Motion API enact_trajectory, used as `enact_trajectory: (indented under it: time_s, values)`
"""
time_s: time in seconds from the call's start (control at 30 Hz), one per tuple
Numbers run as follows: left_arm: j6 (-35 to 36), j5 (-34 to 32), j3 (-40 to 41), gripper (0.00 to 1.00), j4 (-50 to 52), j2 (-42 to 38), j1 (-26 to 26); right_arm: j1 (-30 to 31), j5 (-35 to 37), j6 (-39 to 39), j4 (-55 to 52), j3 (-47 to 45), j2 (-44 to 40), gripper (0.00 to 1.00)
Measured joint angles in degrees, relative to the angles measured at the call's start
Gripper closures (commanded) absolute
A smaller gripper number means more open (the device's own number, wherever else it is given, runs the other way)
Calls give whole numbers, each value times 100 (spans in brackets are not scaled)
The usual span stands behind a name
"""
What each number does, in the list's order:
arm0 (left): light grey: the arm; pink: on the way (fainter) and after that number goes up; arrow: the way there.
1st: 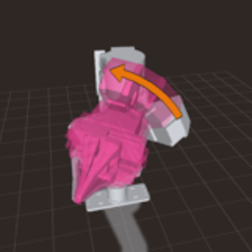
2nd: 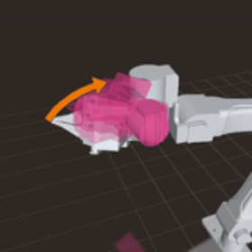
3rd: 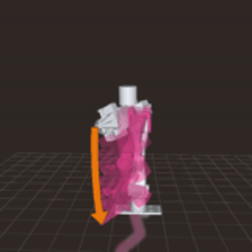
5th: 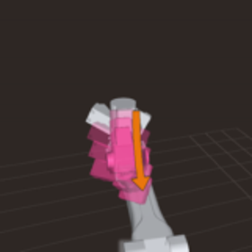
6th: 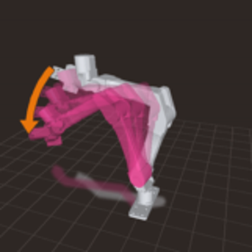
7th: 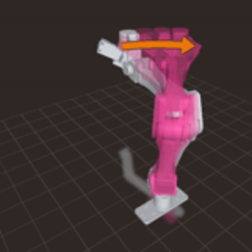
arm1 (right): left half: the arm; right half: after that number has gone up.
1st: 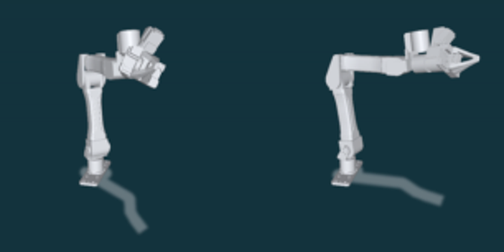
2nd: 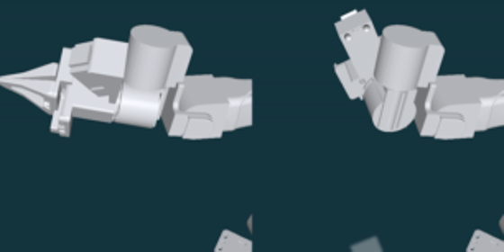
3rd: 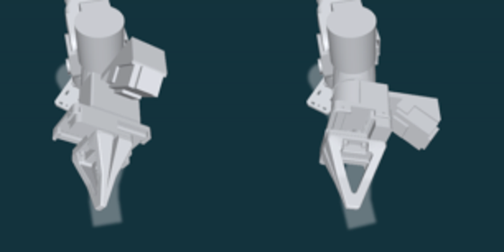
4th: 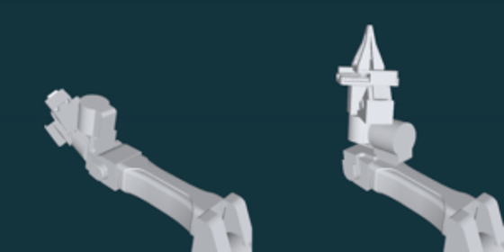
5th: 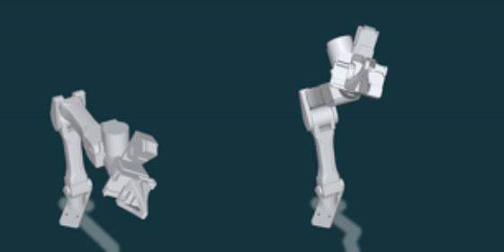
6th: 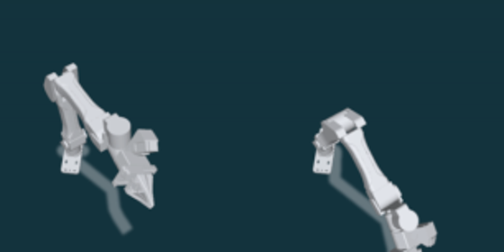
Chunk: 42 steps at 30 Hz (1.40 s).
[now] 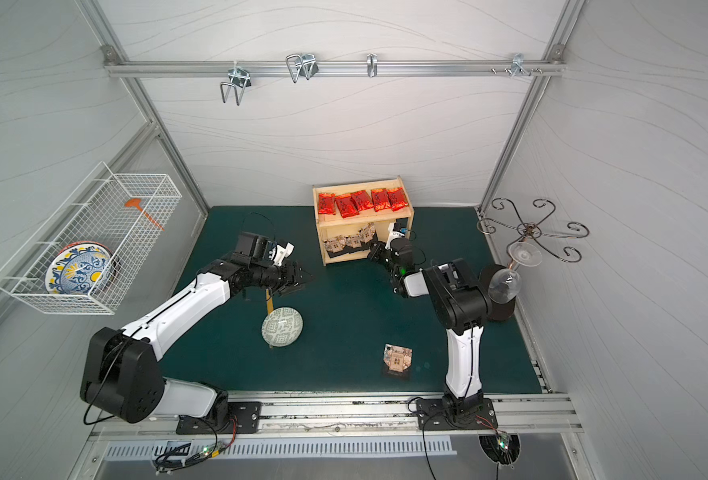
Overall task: Place the tea bags on the shelf by color
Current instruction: Place the tea bag on the shelf.
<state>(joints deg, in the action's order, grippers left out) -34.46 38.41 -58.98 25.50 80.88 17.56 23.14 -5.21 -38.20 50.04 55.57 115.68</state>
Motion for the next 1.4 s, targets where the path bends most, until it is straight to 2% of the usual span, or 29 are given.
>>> enact_trajectory:
  time_s: [0.97, 1.23, 1.33, 1.4]
  values:
    - [26, -9, 59, 36, 0, -39, 0, 0, 374, 511, -822, 514, 315, 98]
    - [26, -22, 61, 36, 0, -57, 0, -28, 378, 525, -890, 581, 343, 91]
    - [26, -24, 63, 36, 0, -79, 0, -39, 380, 529, -946, 634, 343, 86]
    - [22, -24, 63, 40, -2, -90, 0, -52, 396, 553, -988, 654, 343, 80]
